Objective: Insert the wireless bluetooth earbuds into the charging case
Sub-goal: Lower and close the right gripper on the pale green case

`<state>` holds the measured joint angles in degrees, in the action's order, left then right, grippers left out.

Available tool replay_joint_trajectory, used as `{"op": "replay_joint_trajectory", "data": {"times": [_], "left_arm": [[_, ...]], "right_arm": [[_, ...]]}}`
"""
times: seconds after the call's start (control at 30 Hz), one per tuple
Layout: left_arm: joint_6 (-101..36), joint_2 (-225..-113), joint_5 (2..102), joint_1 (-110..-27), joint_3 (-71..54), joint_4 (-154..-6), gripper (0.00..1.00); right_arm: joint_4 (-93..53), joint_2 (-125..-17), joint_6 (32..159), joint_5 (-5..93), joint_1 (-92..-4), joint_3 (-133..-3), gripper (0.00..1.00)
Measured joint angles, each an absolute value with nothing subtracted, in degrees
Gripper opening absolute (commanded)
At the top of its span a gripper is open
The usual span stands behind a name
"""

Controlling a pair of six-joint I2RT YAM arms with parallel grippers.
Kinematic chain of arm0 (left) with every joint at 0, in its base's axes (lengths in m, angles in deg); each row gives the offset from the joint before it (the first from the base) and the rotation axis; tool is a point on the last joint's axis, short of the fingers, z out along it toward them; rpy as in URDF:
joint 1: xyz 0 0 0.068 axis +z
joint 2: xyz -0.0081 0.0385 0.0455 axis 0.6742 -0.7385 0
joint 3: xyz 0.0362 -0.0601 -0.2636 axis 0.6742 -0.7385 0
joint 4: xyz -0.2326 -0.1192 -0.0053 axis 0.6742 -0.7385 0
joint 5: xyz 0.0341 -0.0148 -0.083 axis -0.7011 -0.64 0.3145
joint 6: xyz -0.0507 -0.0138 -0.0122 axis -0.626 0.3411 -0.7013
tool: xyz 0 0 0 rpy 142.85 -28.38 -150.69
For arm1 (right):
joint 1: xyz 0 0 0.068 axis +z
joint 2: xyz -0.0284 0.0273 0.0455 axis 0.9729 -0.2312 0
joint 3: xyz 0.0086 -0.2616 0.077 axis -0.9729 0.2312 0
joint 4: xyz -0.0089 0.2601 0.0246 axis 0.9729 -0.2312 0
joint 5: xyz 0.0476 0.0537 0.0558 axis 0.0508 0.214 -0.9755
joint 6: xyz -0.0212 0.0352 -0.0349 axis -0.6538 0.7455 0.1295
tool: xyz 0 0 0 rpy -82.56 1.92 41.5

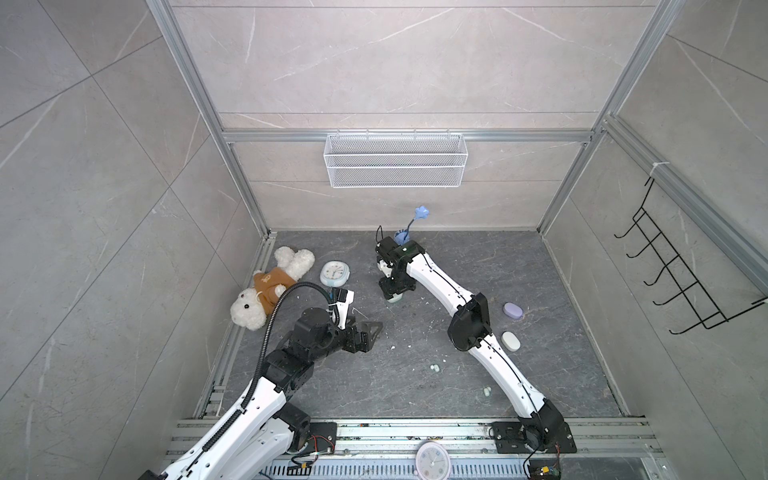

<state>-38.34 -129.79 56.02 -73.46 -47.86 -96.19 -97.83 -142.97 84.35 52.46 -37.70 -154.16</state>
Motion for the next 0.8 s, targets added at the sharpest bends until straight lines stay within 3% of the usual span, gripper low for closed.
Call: {"op": "replay_joint_trajectory", "data": {"times": [0.43,0.8], "left_arm": [[-36.94,-130.4,55.98,-73.46,-47.64,-96.3,1.0],[-31.17,-131.84,55.94,-73.53,-45.04,-97.31,1.0]], "right_arm": [[-99.38,-142.12,86.01,51.57,-37.81,-154.71,0.55],[-103.88,-132.02,89.05,49.16,-38.42,-155.48,0.55]]}}
